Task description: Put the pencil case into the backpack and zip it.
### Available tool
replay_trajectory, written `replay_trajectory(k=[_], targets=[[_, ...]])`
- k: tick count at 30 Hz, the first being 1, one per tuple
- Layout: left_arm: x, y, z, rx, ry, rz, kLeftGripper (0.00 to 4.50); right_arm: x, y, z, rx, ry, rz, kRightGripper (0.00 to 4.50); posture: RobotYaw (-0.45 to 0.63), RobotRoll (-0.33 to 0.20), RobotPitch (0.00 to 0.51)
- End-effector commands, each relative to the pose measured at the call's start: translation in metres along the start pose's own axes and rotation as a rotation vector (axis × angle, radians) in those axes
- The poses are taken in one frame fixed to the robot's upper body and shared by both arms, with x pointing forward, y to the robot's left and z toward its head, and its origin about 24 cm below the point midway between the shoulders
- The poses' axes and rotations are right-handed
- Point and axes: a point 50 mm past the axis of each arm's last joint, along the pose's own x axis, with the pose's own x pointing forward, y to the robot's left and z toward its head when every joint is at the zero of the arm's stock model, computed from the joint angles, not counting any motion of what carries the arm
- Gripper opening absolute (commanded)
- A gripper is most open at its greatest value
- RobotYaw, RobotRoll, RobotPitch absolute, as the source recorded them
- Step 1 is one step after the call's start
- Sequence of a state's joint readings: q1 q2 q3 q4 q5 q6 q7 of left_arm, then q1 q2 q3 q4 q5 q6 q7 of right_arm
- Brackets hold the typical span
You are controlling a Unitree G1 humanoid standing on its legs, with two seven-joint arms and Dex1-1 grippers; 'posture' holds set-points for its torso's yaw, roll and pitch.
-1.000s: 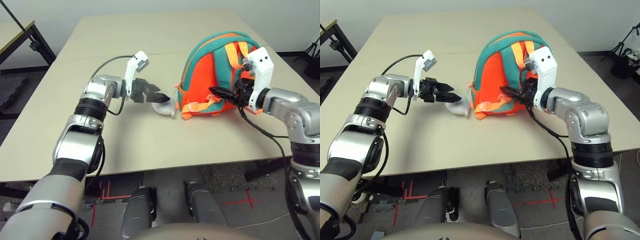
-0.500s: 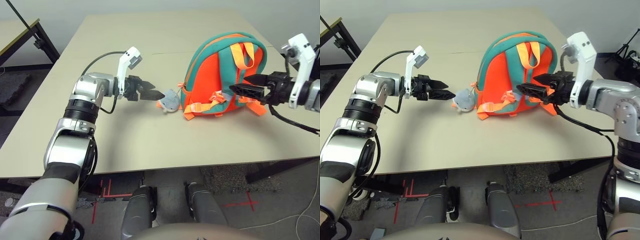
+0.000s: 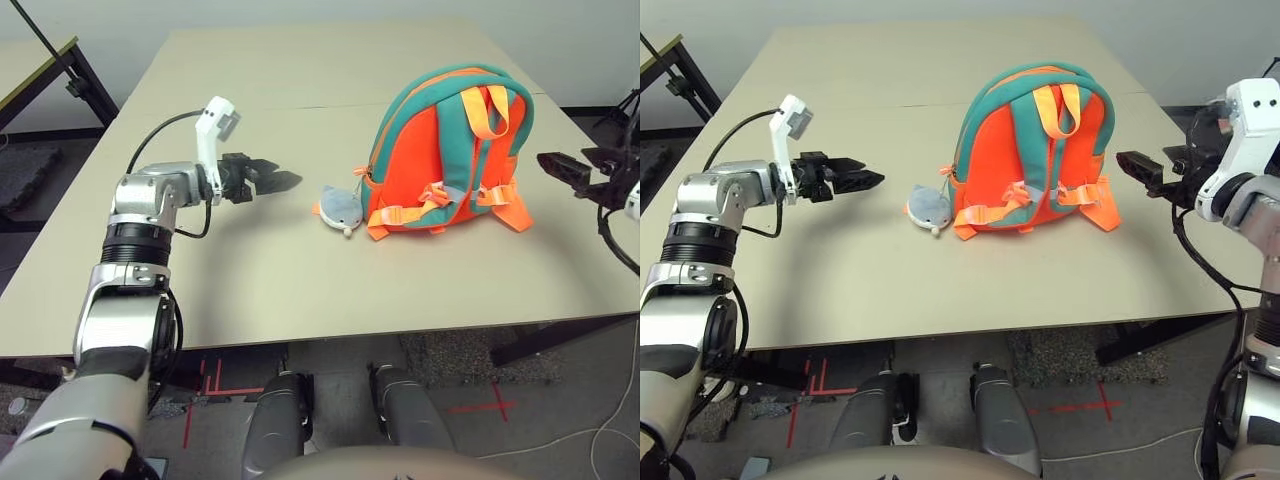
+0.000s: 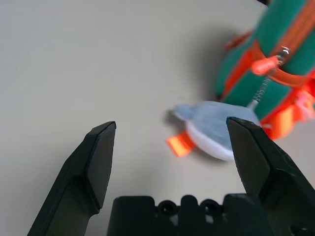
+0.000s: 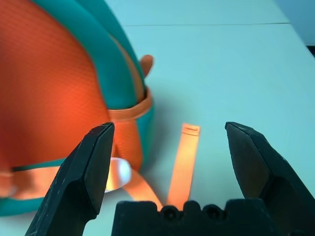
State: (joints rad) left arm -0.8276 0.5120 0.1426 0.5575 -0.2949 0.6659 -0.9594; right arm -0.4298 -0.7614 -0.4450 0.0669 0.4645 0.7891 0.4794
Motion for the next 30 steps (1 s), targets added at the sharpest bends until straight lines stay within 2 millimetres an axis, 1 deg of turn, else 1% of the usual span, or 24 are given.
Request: replay_trajectory(k=[1,7,11,17,23,30], targets=[[-0.006,0.008,-0.004,0.007,-0.109,0.103,4.50,0.001,-0.008,-0.008,0.010,-0.056,-0.074,4.47,-0.21,0.000,0.097],[-0.016,0.022,-0.017,0.013,-0.227,0.277,4.50,0.006,-0.015,-0.026,0.022,-0.109,-0.156,4.47,-0.20,0.000,0.103],[-0.027,0.035,-0.032,-0.028,-0.264,0.444,4.50,0.007,-0.021,-0.037,0.050,-0.151,-0.219,4.47,-0.20,0.000,0.106],[-0.040,0.044,-0.052,-0.032,-0.320,0.602,4.50,0.008,-0.028,-0.057,0.061,-0.162,-0.254,4.47,-0.18,0.000,0.109],[-0.054,0.055,-0.065,-0.015,-0.327,0.731,4.50,0.013,-0.031,-0.062,0.056,-0.175,-0.244,4.47,-0.17,0.000,0.108],[-0.062,0.062,-0.070,-0.012,-0.332,0.772,4.50,0.020,-0.028,-0.068,0.032,-0.177,-0.214,4.47,-0.15,0.000,0.111]])
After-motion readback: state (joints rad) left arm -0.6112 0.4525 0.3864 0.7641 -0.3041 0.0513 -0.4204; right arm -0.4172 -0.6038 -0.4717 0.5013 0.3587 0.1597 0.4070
